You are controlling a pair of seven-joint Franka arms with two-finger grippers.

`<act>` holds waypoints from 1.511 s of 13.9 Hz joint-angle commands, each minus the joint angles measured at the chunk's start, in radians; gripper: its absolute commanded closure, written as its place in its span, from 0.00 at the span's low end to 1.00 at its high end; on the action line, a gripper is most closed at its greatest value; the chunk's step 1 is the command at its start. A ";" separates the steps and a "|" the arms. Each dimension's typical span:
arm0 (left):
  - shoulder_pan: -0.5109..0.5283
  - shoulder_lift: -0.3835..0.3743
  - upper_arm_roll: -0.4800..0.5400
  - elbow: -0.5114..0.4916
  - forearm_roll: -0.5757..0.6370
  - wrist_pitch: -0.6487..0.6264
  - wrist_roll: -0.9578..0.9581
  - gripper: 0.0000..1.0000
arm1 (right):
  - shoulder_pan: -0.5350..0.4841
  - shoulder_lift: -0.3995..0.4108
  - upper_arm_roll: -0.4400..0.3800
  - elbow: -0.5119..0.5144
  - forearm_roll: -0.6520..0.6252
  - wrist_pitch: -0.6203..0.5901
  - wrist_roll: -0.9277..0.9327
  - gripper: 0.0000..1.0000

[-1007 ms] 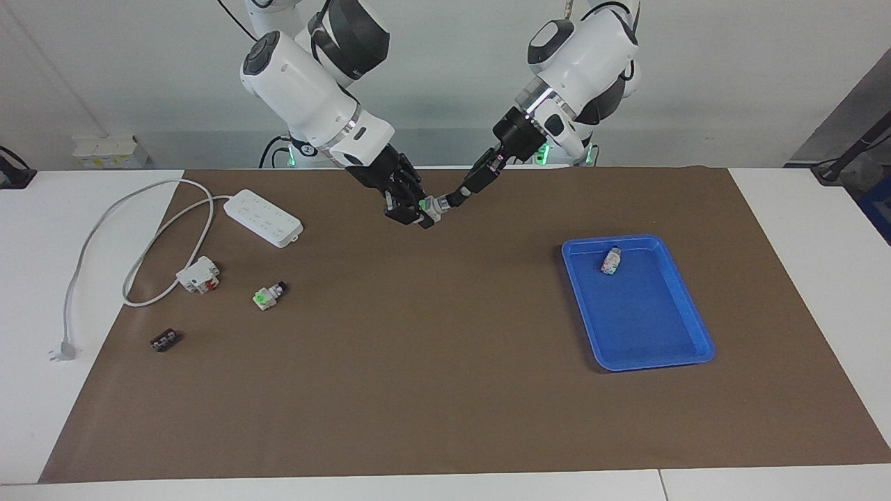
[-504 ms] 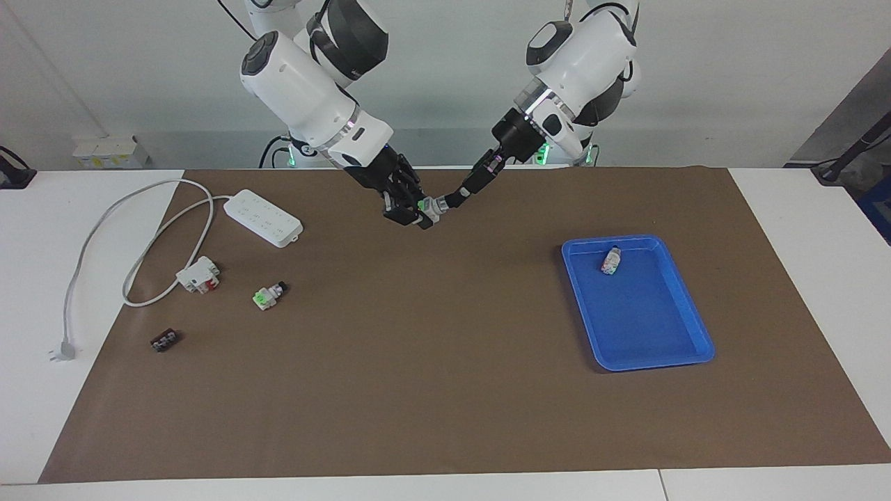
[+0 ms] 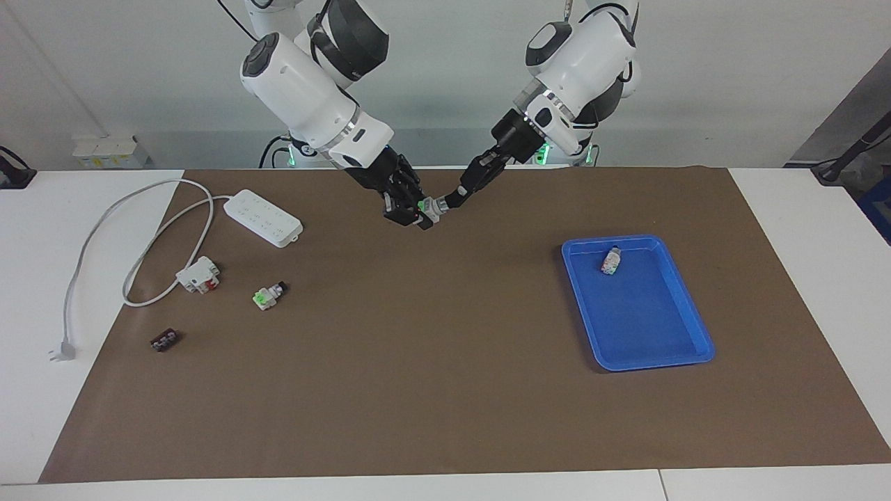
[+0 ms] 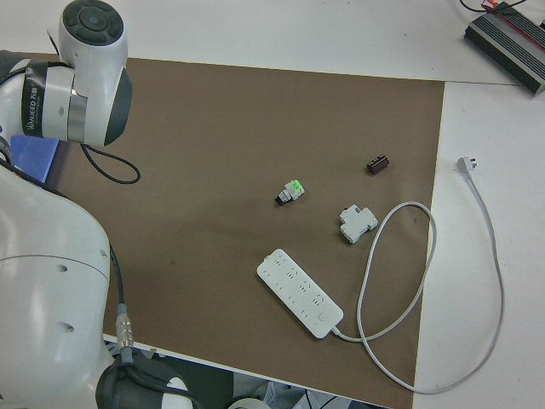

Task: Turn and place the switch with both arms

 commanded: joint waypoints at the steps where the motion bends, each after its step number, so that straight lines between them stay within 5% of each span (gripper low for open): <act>1: -0.021 0.005 0.011 -0.007 -0.009 -0.008 0.114 1.00 | 0.000 -0.020 0.006 -0.013 0.007 -0.001 0.013 1.00; 21: -0.060 -0.015 0.011 -0.007 -0.006 -0.177 0.953 1.00 | 0.000 -0.021 0.006 -0.015 -0.011 -0.006 0.013 1.00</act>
